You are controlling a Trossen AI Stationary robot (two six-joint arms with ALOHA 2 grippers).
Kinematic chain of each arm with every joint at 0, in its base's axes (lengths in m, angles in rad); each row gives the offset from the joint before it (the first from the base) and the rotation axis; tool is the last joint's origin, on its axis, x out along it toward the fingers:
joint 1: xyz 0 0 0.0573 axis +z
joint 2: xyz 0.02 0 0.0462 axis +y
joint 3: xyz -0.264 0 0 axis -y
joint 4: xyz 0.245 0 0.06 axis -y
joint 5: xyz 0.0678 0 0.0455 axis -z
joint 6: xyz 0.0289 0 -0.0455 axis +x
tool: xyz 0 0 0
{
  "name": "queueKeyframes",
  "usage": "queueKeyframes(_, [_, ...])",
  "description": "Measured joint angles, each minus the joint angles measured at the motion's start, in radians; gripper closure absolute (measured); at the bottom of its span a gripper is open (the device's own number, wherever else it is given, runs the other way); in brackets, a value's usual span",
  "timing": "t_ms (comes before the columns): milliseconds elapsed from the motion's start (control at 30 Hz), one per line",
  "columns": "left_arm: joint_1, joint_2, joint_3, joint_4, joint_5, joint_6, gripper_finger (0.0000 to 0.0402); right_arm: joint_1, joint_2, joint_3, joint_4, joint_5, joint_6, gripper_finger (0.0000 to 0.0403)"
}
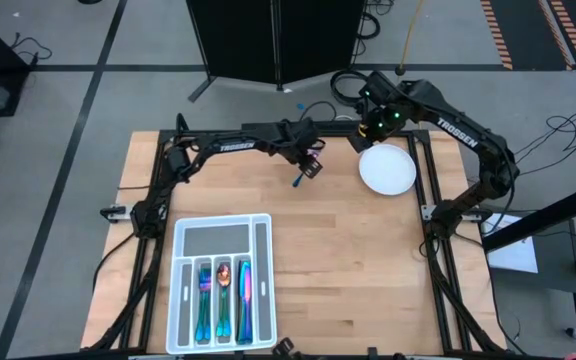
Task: Sort silverware
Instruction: Put the iridescent fork into the cutlery tray
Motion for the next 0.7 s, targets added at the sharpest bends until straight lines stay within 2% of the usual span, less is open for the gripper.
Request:
queueKeyframes(67, [0.002,0.003,-0.001,-0.034,-0.068,0.006,0.0234,0.009,0.000,0.000,0.003,0.000,0.009,0.0264])
queueKeyframes(200, [0.001,0.041,0.000,-0.043,-0.076,0.057,0.0233,0.025,0.000,0.000,0.025,0.000,0.026,0.0264])
queueKeyframes(267, [-0.004,0.051,0.000,-0.045,-0.120,0.057,0.0233,0.030,0.000,0.000,0.041,0.000,0.031,0.0264])
queueKeyframes(400, [-0.003,0.043,0.005,-0.040,-0.092,0.051,0.0233,0.036,0.000,0.000,0.046,0.000,0.037,0.0264])
queueKeyframes(600, [-0.006,0.044,0.002,-0.117,-0.094,0.075,0.0233,0.049,0.000,0.000,0.059,0.007,0.061,0.0264])
queueKeyframes(700, [-0.005,0.004,0.002,-0.169,-0.069,0.079,0.0233,0.067,0.001,-0.014,0.116,0.008,0.085,0.0264])
